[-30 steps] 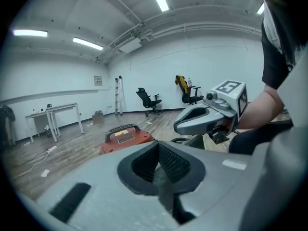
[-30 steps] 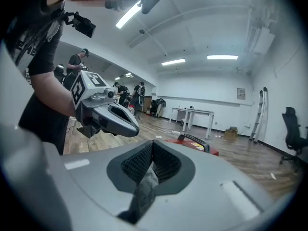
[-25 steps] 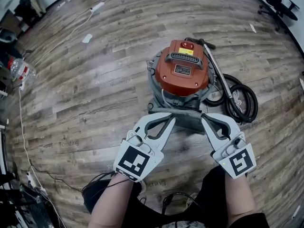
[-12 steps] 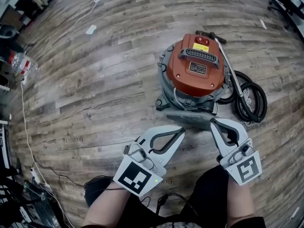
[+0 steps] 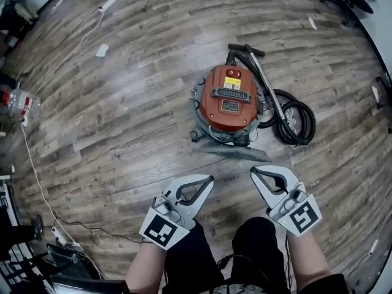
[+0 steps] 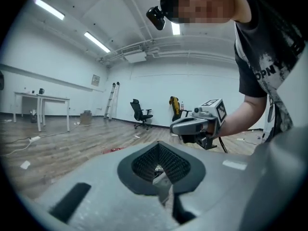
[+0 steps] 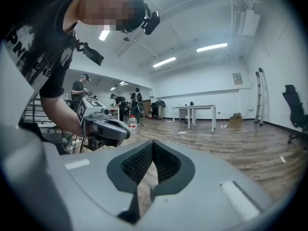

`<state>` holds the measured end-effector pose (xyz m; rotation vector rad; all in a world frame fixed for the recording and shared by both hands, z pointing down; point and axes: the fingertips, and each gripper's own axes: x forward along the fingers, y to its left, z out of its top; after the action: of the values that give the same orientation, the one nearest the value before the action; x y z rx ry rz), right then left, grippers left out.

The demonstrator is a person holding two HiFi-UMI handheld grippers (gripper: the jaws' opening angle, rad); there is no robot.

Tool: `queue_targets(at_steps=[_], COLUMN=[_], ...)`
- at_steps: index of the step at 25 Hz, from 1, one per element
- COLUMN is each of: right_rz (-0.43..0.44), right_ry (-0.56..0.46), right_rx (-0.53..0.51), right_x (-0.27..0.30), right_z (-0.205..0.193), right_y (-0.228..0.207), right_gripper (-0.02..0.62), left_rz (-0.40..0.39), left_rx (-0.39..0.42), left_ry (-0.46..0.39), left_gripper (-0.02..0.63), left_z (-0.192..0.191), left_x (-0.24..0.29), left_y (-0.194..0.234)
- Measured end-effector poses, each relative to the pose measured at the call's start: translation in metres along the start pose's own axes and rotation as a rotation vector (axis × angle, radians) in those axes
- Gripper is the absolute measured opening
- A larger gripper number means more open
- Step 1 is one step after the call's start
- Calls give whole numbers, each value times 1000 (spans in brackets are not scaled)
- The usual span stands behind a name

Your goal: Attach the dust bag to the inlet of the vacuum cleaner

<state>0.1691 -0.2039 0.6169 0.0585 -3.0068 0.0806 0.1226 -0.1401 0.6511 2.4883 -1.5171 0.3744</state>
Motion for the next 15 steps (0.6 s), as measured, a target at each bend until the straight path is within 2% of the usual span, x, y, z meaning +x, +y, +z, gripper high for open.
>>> queue_targets(at_steps=[5, 9, 12, 15], right_rz=[112, 202, 243, 252], right_ry=[17, 3, -21, -56], right_rx=[27, 21, -3, -53], right_x=[-2, 5, 16, 32], right_z=[110, 215, 292, 352], right_y=[42, 72, 94, 106], right_gripper=[8, 8, 8, 8], left_rz=[70, 155, 153, 158], left_rx=[-45, -97, -53, -41], left_ry=[2, -85, -50, -124], left_gripper=[3, 3, 3, 3], left_z=[100, 201, 258, 317], left_x=[-66, -120, -165, -199], left_y=[-5, 4, 9, 26])
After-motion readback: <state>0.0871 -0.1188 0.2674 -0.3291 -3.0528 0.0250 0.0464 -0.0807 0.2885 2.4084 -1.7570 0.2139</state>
